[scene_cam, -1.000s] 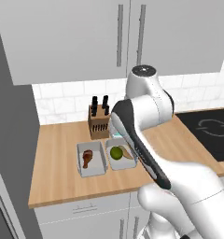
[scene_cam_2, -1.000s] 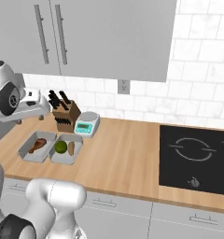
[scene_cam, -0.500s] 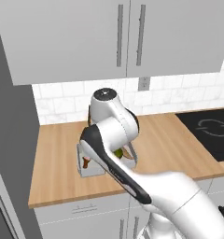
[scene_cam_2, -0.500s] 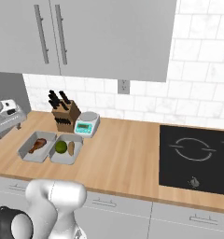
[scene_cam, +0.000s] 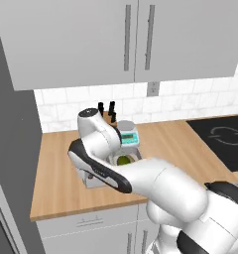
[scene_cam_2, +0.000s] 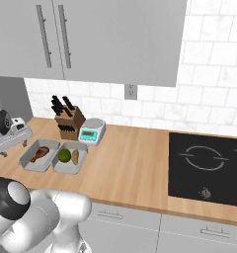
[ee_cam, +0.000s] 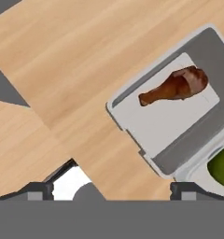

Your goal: Take the meat container that has the chicken drumstick and place it on the second highest rack of the freezer. Then take the vegetable container that has the lime and sweet potato and place it on the highest rack of the freezer.

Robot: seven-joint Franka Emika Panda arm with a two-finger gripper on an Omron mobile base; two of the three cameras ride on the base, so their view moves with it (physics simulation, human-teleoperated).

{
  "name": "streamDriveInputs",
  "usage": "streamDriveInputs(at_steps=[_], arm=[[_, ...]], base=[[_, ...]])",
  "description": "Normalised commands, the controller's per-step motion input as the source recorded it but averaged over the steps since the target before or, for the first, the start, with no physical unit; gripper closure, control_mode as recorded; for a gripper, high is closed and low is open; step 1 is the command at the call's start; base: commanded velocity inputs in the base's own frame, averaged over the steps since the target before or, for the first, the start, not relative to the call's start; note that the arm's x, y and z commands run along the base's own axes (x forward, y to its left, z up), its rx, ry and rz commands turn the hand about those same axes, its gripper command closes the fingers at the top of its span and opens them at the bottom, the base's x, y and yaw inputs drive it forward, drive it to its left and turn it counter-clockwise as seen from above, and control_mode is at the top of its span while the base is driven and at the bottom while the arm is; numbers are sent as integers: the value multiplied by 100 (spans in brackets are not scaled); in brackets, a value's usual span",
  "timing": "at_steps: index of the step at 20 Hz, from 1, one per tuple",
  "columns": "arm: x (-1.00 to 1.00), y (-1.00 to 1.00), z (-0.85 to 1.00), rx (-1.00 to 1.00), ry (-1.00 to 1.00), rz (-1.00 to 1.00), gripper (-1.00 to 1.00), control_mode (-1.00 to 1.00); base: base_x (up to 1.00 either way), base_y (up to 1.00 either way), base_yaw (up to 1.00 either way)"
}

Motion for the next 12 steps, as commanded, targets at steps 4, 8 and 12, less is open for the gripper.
streamDriveInputs(at_steps=[4,8,12], arm=[[56,0,-50,-3,2,2,-100,-100],[23,0,-51,-3,-3,0,-100,-100],[1,0,-41,0,-6,2,-100,-100]], base=[[0,0,0],[0,0,0],[0,0,0]])
